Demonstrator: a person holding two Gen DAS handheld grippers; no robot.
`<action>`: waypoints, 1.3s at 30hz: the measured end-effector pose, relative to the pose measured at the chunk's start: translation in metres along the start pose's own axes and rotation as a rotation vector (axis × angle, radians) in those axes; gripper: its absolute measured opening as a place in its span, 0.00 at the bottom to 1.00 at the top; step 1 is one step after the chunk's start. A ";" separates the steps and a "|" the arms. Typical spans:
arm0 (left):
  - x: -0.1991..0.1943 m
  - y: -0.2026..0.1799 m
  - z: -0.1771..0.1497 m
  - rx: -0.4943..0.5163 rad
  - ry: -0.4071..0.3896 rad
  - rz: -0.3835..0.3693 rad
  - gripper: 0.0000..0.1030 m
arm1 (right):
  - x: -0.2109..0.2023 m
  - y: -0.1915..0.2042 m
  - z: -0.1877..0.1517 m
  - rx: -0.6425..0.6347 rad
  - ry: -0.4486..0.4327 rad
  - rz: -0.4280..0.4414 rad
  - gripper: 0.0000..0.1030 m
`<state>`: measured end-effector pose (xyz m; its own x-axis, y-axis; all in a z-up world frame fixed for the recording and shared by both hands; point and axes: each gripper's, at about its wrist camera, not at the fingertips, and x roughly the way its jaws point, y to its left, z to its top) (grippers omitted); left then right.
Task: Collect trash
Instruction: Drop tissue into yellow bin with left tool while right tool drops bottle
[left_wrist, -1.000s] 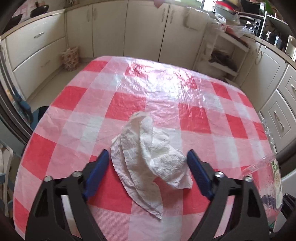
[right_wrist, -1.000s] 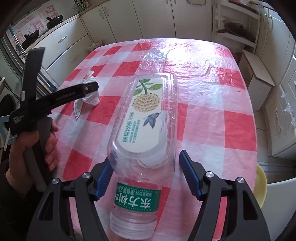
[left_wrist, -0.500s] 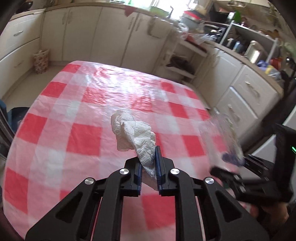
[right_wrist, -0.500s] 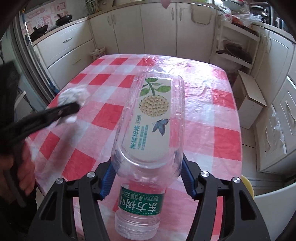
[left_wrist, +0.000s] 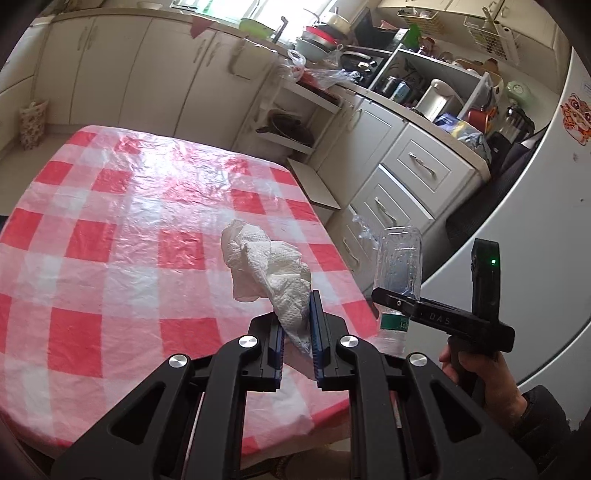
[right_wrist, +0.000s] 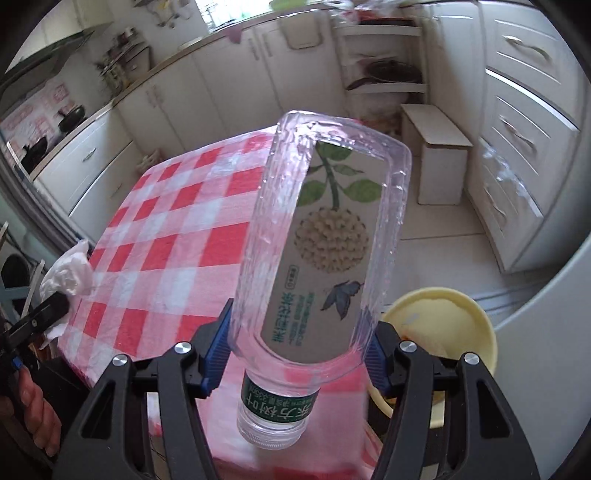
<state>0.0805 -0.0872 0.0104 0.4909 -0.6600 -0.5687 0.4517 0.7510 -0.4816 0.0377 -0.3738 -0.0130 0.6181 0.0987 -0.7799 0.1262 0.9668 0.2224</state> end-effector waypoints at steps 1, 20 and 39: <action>0.002 -0.005 -0.001 0.008 0.004 -0.004 0.11 | -0.003 -0.010 -0.001 0.024 -0.002 -0.014 0.58; 0.079 -0.137 -0.026 0.169 0.122 -0.148 0.11 | -0.025 -0.126 0.012 0.435 -0.080 -0.045 0.69; 0.250 -0.213 -0.041 0.188 0.284 -0.091 0.31 | -0.159 -0.118 0.020 0.333 -0.619 -0.081 0.85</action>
<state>0.0765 -0.4119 -0.0567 0.2274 -0.6718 -0.7049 0.6259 0.6554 -0.4227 -0.0596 -0.5081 0.0963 0.9119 -0.2184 -0.3474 0.3600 0.8320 0.4222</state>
